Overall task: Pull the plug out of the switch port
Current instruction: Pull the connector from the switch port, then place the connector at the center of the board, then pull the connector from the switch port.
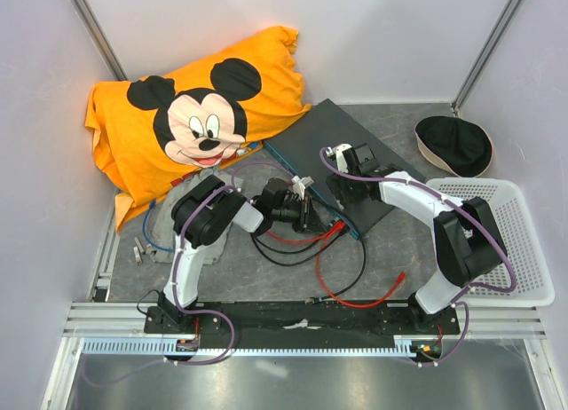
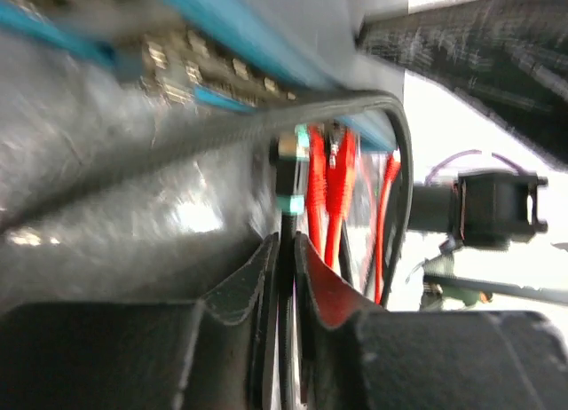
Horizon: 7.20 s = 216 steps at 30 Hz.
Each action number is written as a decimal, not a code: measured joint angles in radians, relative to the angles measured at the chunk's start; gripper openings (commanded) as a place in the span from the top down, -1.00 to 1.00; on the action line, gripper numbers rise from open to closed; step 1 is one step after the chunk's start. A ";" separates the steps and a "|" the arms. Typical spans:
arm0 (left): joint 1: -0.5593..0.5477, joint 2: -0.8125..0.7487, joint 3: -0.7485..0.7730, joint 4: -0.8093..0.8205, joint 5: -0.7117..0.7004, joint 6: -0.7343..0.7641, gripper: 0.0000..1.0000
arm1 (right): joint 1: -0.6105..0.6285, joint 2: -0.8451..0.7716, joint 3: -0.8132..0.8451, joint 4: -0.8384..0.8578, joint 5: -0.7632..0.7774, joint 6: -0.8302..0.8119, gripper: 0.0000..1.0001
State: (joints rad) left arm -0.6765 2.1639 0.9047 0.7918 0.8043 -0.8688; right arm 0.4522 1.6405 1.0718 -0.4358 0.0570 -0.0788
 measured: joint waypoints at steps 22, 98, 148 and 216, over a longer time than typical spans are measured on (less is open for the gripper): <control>0.074 -0.047 -0.003 -0.078 0.125 -0.007 -0.25 | 0.000 -0.016 -0.025 0.028 0.001 -0.002 -0.61; 0.007 0.045 -0.003 0.159 -0.095 -0.217 0.97 | 0.004 0.010 0.003 0.017 -0.028 0.005 -0.63; 0.243 -0.237 0.182 -0.869 0.290 0.681 0.97 | 0.025 0.024 0.010 0.034 -0.086 -0.014 -0.64; 0.111 -0.063 0.259 -0.707 0.227 0.664 -0.29 | -0.024 -0.105 -0.037 -0.150 0.012 -0.082 -0.71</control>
State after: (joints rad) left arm -0.5655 2.1010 1.1637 0.0845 1.0309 -0.2047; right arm 0.4278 1.5360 1.0344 -0.5858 0.0692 -0.1608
